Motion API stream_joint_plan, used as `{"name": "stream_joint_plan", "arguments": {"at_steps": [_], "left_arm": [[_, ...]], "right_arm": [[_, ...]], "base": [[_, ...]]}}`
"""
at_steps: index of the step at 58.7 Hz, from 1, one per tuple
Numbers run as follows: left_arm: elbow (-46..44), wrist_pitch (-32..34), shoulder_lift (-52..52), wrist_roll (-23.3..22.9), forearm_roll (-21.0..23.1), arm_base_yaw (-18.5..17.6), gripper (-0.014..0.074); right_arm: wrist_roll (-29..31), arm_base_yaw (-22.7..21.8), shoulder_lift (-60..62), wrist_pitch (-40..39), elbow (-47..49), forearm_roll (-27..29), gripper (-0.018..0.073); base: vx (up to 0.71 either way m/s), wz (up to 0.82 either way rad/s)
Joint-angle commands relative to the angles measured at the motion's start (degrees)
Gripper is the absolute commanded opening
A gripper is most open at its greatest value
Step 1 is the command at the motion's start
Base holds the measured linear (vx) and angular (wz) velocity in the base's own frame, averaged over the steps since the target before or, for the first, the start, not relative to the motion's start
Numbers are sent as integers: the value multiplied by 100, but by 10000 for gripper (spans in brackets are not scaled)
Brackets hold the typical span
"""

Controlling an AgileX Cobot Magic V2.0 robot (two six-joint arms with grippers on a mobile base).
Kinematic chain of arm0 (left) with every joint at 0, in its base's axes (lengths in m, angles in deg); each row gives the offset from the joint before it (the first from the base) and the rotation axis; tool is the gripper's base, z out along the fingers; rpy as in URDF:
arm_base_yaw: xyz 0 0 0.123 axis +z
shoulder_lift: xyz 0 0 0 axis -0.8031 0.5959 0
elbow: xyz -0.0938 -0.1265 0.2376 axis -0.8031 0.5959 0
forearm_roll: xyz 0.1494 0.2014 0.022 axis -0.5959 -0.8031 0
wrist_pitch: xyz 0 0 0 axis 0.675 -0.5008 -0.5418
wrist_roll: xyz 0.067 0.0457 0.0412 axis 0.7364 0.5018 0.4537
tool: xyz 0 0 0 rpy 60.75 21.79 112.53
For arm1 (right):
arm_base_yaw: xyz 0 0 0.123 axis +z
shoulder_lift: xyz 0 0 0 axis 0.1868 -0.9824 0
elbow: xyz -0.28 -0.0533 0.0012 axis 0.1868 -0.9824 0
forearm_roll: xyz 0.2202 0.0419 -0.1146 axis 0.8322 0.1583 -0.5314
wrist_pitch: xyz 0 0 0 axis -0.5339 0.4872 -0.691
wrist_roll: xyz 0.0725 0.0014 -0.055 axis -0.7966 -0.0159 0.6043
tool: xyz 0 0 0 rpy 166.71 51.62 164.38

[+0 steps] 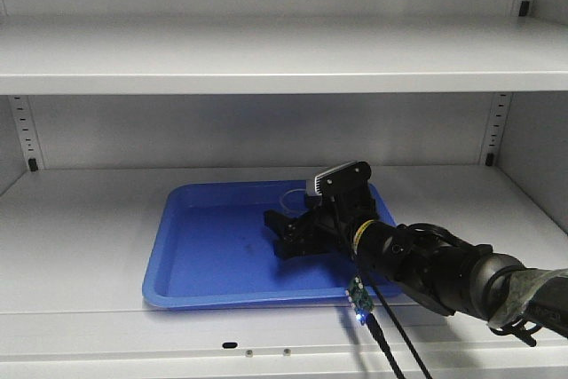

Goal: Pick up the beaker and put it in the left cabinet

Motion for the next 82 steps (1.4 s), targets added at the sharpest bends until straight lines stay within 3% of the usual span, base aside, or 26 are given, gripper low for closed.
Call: {"name": "stream_joint_plan", "arguments": {"at_steps": [1, 20, 36, 43, 55, 67, 82], "left_arm": [[-89, 429, -56, -23, -19, -31, 4], [-89, 429, -56, -23, -19, -31, 4], [-89, 429, -56, -23, -19, -31, 4], [-89, 429, -56, -23, -19, -31, 4], [-89, 429, -56, -23, -19, -31, 4], [-89, 429, -56, -23, -19, -31, 4], [-89, 429, -56, -23, -19, -31, 4]], "right_arm": [[13, -18, 343, -410, 206, 156, 650], [36, -18, 696, -418, 217, 156, 629], [30, -18, 1115, -341, 217, 156, 533], [1, -18, 1254, -91, 191, 132, 398], [-189, -18, 1799, 1309, -252, 141, -16], [-100, -24, 2605, 2457, -891, 116, -11], [-94, -24, 3646, 2949, -2198, 115, -8]], "base": [[0, 0], [0, 0], [0, 0], [0, 0], [0, 0], [0, 0], [0, 0]]}}
